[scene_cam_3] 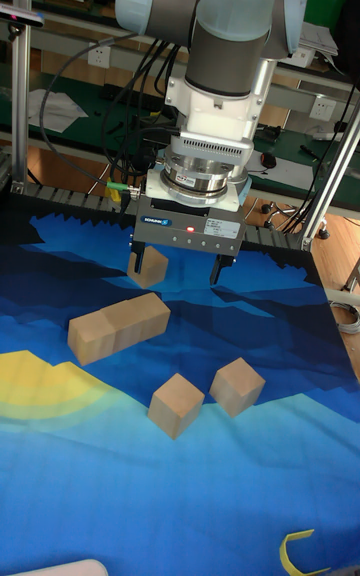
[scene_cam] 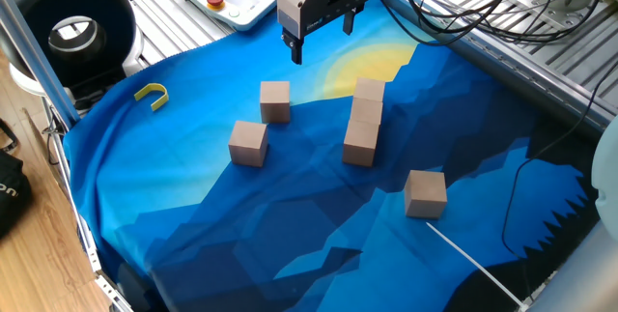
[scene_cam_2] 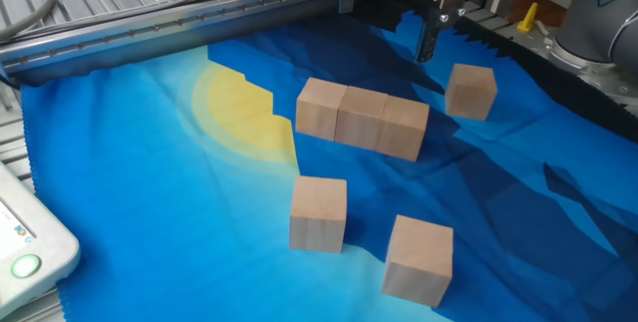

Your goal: Stack the blocks into a pyramid shape

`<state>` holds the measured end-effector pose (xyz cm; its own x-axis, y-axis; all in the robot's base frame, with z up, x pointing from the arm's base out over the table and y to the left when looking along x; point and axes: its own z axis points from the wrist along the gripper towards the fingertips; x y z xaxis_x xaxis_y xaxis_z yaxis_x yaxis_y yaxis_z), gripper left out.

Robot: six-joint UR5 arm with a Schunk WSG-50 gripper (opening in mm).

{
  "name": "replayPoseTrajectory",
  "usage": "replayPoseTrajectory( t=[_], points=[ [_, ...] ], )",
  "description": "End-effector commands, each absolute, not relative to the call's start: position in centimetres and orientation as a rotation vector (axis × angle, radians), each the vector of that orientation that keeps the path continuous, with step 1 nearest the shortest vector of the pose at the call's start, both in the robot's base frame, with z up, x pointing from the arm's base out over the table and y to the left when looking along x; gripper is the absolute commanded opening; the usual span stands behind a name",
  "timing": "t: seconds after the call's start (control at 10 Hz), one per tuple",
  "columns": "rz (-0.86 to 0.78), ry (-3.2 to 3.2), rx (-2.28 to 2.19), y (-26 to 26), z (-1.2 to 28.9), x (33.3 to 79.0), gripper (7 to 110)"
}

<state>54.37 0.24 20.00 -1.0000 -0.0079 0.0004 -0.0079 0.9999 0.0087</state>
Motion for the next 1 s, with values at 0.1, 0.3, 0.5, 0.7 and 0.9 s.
replayPoseTrajectory(
  t=[0.1, 0.3, 0.5, 0.7, 0.9],
  points=[
    [-0.105, -3.194, -0.224, 1.72, 20.06, 56.04, 7],
    [-0.104, -3.195, -0.222, 1.69, 20.04, 56.03, 7],
    [-0.104, -3.195, -0.222, 1.69, 20.03, 56.03, 7],
    [-0.104, -3.195, -0.222, 1.69, 20.03, 56.03, 7],
    [-0.104, -3.195, -0.222, 1.69, 20.02, 56.03, 7]
  ],
)
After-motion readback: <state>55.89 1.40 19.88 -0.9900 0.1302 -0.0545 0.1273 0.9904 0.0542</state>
